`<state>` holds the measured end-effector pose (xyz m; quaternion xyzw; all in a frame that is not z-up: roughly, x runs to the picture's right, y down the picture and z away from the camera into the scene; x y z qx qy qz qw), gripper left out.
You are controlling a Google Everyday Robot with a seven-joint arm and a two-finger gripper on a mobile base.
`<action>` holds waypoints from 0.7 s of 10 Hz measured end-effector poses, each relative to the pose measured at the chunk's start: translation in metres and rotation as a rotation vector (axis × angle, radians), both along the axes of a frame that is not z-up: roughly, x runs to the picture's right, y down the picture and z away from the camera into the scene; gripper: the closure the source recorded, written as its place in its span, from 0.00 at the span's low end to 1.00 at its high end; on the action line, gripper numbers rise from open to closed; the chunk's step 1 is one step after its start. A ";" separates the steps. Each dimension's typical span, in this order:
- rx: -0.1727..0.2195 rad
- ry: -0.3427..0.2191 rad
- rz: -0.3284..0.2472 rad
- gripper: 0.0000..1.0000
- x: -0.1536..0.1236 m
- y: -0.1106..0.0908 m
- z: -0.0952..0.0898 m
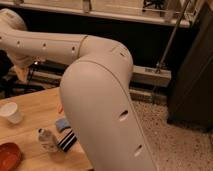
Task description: Move the arm in a circular motion
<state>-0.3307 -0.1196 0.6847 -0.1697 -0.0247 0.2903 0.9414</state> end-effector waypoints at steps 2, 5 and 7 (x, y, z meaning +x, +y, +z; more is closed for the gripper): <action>0.003 0.089 0.141 0.20 0.070 -0.037 0.034; -0.057 0.271 0.324 0.20 0.201 -0.027 0.058; -0.100 0.371 0.390 0.20 0.267 0.002 0.054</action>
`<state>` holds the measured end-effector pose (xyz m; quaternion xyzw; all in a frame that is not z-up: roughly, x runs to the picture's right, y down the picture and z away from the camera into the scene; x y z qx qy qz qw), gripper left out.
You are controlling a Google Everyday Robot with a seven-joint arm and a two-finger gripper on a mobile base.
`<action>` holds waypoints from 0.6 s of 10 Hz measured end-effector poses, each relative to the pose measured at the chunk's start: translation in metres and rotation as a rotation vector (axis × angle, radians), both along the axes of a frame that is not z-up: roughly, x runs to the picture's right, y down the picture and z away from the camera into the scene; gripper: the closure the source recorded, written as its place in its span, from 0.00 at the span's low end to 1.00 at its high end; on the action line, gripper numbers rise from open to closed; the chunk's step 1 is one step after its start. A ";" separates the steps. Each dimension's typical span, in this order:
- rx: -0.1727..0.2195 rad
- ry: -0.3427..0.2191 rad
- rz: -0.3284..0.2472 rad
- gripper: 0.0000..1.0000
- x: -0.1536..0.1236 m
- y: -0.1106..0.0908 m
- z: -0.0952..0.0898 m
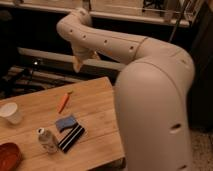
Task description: Move the arm in a circular motion
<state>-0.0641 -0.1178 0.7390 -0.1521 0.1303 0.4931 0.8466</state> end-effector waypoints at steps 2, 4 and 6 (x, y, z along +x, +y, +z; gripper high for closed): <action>-0.063 0.064 0.038 0.20 0.039 0.049 -0.018; -0.108 0.102 0.038 0.20 0.050 0.096 -0.049; -0.145 0.110 -0.003 0.20 0.043 0.133 -0.084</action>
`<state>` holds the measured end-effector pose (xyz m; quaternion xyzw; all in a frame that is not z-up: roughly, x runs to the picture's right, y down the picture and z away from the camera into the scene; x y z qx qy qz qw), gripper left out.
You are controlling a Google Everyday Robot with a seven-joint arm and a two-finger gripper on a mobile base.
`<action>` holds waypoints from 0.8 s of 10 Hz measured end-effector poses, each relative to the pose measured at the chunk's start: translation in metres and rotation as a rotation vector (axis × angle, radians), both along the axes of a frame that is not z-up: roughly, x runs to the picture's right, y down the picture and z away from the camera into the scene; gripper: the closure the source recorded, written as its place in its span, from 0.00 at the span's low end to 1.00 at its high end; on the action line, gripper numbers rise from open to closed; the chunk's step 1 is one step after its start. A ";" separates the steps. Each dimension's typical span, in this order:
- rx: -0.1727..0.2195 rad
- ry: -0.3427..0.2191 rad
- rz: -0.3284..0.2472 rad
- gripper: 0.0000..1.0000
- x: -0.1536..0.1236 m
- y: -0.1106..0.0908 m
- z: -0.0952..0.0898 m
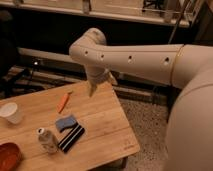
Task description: Move the arm in a circular motion
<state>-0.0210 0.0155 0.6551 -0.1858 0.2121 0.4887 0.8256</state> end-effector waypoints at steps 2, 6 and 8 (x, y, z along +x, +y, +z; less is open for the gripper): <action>-0.043 -0.052 -0.068 0.20 -0.029 0.031 -0.032; -0.093 -0.389 -0.259 0.20 -0.179 0.060 -0.085; -0.047 -0.590 -0.368 0.20 -0.270 0.049 -0.102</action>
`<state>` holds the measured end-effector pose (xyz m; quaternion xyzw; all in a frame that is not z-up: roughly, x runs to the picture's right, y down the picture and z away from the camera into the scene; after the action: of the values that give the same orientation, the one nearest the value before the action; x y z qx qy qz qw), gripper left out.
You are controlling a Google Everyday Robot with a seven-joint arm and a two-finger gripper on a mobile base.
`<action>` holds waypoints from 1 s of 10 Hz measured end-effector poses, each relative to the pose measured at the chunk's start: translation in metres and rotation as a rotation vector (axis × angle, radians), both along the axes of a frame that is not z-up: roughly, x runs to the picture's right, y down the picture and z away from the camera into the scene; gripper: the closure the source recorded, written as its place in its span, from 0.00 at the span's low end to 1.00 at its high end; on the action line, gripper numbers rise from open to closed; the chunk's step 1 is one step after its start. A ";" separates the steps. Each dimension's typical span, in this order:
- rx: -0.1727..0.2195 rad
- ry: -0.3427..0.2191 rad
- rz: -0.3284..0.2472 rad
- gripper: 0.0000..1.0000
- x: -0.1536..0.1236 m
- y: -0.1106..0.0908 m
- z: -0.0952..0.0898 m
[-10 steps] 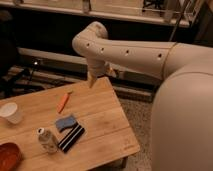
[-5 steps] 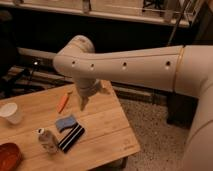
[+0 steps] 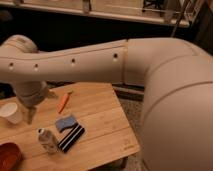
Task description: Move the arm in a circular motion
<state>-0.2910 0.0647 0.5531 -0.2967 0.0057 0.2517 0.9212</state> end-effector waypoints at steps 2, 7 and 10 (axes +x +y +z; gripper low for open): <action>0.096 -0.154 -0.072 0.20 -0.072 -0.032 0.002; 0.324 -0.070 -0.046 0.20 -0.060 -0.193 0.137; 0.295 0.127 0.115 0.20 0.042 -0.230 0.195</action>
<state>-0.2495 -0.1657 0.7477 -0.1413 0.0100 0.3204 0.9366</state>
